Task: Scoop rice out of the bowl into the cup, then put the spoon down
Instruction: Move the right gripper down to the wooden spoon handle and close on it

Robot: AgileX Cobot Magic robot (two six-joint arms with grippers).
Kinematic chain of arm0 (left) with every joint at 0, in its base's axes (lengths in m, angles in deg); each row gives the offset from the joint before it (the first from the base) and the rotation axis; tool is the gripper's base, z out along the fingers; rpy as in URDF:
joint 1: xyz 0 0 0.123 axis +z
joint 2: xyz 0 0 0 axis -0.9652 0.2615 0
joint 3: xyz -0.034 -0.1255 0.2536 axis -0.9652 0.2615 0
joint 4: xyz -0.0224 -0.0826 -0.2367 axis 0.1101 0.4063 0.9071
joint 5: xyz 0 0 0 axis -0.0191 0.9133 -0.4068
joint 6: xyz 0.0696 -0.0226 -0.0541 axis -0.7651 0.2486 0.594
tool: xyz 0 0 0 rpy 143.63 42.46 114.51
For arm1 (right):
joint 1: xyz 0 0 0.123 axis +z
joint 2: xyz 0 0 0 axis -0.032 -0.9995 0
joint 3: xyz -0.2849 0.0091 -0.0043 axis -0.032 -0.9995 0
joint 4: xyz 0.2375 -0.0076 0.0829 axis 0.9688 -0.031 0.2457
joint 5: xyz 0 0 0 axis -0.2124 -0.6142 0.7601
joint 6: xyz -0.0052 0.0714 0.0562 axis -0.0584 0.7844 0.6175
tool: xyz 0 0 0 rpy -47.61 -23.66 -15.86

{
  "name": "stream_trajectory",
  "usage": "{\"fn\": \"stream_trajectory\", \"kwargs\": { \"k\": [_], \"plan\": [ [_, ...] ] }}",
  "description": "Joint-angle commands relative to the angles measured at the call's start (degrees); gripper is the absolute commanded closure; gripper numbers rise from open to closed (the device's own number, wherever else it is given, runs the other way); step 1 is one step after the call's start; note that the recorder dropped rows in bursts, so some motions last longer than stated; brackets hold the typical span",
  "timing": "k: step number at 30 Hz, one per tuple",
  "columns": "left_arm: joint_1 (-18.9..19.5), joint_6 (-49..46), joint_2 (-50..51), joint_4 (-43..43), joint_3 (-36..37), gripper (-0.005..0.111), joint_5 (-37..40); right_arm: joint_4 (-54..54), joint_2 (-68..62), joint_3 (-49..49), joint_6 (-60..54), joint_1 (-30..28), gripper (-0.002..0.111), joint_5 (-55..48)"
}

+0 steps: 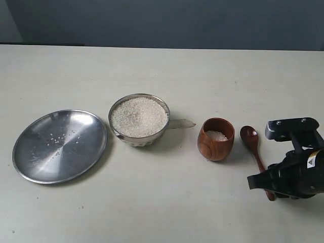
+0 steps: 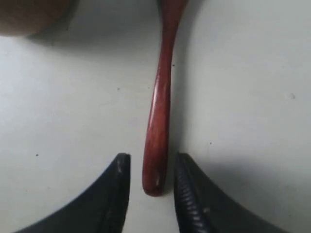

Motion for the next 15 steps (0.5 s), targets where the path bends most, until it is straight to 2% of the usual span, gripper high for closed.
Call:
{"fn": "stream_trajectory", "kwargs": {
  "k": [1,15],
  "plan": [
    [-0.4,0.02,0.2,-0.04,-0.29,0.106,-0.27,0.19,-1.88,-0.34,0.07,0.19,0.077,1.72],
    [-0.4,0.02,0.2,-0.14,-0.29,0.106,-0.27,0.19,-8.91,-0.34,0.07,0.19,0.079,5.86]
  ]
}}
